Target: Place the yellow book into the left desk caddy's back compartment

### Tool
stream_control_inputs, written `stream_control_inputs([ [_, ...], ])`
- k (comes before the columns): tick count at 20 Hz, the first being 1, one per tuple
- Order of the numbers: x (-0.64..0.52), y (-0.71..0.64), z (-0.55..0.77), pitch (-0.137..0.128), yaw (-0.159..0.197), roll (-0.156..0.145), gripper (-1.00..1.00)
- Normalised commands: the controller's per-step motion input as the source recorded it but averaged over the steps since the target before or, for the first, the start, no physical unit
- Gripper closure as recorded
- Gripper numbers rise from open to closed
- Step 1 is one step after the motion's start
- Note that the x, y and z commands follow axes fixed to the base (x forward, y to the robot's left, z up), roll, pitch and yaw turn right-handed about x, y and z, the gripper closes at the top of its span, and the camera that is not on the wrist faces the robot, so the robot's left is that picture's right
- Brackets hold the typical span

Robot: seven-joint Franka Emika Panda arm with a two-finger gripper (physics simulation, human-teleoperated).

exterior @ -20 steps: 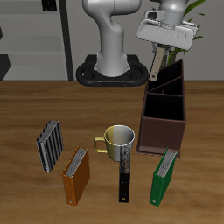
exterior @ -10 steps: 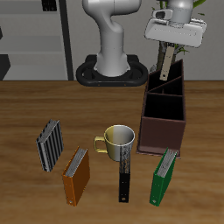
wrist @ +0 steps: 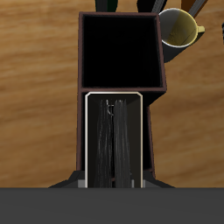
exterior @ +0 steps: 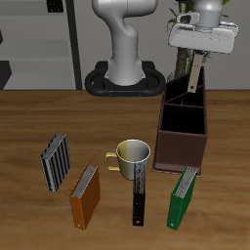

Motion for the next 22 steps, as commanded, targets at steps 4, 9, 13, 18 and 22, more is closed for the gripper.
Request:
stream_control_inputs([
  [4, 0.09, 0.07, -0.08, 0.023, -0.017, 0.008, 1.0],
  [9, 0.11, 0.15, -0.09, 0.019, -0.018, 0.015, 1.0],
  [13, 0.05, 0.08, -0.05, 0.004, 0.002, 0.008, 1.0],
  [18, 0.06, -0.03, -0.1, 0.017, -0.004, -0.005, 1.0],
  [22, 0.01, -0.01, -0.14, 0.007, 0.002, 0.01, 1.0],
])
